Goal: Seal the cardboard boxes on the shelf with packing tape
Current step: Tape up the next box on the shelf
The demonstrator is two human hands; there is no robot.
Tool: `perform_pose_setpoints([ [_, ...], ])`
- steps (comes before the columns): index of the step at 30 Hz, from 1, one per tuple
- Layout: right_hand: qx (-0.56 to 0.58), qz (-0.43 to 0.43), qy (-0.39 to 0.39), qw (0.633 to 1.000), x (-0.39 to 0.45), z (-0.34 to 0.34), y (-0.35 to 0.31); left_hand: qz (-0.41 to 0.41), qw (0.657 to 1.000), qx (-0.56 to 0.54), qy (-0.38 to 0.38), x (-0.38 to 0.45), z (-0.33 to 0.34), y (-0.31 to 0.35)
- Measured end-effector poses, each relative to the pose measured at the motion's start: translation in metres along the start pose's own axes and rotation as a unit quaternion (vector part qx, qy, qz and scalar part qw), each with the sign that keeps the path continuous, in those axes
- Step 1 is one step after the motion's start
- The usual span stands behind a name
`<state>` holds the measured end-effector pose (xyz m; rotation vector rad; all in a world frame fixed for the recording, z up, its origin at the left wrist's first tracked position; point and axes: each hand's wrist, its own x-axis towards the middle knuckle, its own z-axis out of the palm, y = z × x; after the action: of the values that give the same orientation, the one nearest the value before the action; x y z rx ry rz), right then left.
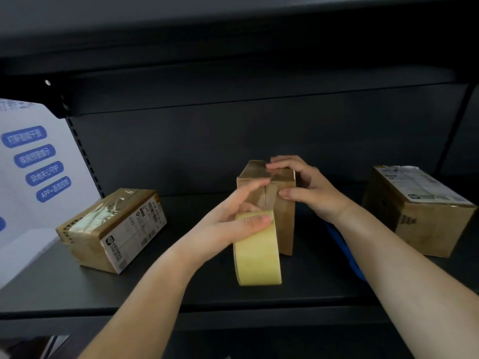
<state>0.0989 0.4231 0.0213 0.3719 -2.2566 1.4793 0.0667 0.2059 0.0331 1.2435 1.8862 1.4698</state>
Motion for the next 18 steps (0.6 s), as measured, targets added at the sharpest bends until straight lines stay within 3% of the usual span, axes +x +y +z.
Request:
perform_pose_setpoints([
  [5,0.018,0.007,0.000,1.000,0.001,-0.002,-0.001,-0.050,0.998,0.007,-0.030,0.000,0.004,0.002],
  [11,0.059,0.023,0.026,0.998,0.008,-0.002,-0.002,-0.032,0.999,0.016,0.016,0.008,0.000,0.012],
  [18,0.057,0.038,-0.006,0.998,0.002,-0.002,-0.005,-0.041,0.999,0.011,-0.008,0.003,-0.001,0.004],
])
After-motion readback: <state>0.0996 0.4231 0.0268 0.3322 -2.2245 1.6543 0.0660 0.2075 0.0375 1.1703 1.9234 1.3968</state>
